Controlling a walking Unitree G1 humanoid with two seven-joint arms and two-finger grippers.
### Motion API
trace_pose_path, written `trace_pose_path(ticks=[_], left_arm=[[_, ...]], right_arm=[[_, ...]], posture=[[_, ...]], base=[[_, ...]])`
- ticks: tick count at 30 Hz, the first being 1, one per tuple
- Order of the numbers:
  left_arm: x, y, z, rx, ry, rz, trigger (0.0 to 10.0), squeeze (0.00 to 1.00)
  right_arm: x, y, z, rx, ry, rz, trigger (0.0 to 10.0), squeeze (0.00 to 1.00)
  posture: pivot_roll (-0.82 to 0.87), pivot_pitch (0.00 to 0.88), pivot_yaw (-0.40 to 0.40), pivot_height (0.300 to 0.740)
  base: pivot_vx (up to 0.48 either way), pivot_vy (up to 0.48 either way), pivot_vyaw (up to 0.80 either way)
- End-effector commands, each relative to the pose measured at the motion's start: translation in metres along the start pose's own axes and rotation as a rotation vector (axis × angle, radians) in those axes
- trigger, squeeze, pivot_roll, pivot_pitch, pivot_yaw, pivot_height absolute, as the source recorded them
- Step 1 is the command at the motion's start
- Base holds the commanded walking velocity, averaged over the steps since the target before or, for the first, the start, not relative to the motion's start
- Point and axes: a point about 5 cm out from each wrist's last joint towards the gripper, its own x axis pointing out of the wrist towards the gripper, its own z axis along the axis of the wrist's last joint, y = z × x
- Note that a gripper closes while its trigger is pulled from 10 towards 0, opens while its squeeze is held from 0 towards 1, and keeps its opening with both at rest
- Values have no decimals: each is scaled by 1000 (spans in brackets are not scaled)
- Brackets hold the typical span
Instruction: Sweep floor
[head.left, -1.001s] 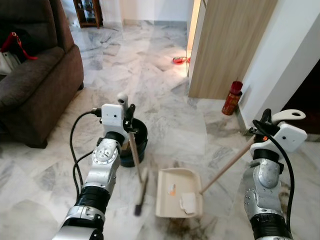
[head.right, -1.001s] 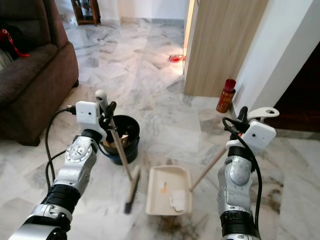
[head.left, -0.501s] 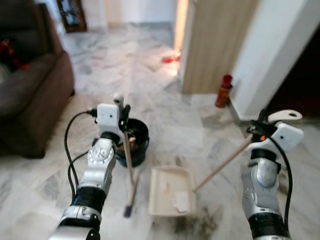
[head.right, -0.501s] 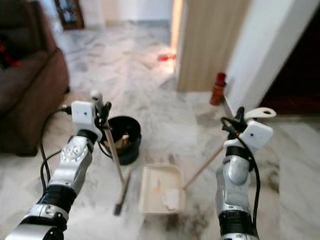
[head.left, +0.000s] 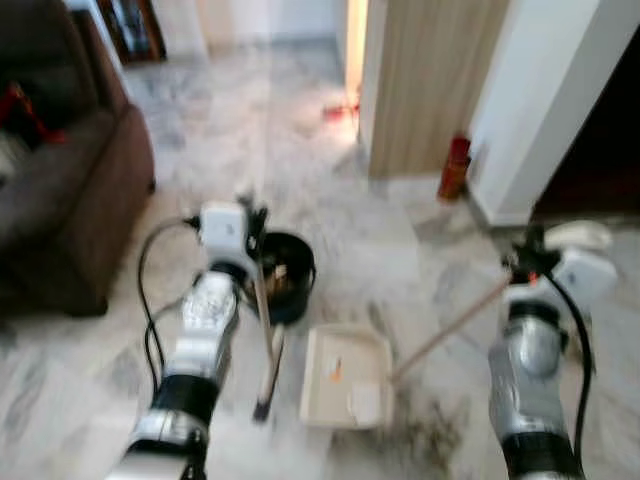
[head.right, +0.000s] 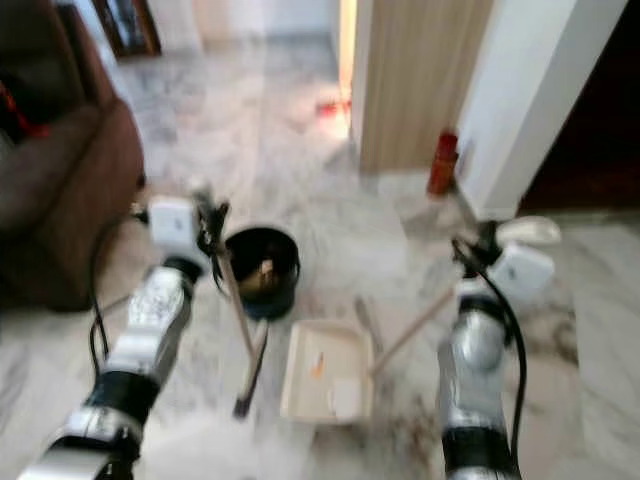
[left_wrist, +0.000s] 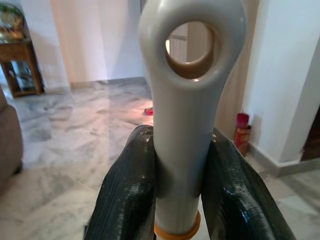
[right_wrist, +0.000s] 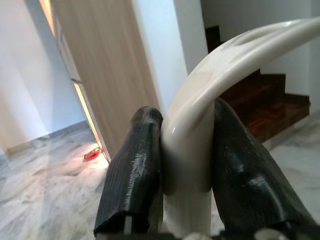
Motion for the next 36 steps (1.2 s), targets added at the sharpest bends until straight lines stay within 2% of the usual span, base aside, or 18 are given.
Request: trace_pose_path(ticks=[1,6,12,21,29,36], left_arm=[[2,8,10,12,-35,16,10000,0],[3,7,10,13,-34,18,10000,0],[3,4,11,6,-37,14,10000,0],[3,5,11,9,-34,20,10000,0],[3,4,12,17,-45,15,10000,0],[2,3,13,19,-54,9,10000,0]], right_arm=[[4,10,10,10,-47,30,10000,0],[3,14,13,-4,-78,69,10000,0],[3,15,14,0,-84,70,10000,0],[3,15,12,10,-70,75,10000,0],[4,17,13,8,-72,88,10000,0],[8,21,25,34,-118,102,10000,0]], posture=[[99,58,0,740],[103,61,0,740],[105,60,0,740],[105,63,-2,740],[102,60,-4,740],[104,64,-3,740]], base=[[0,311,0],[0,311,163],[0,311,794],[0,309,0],[0,0,0],[0,0,0]])
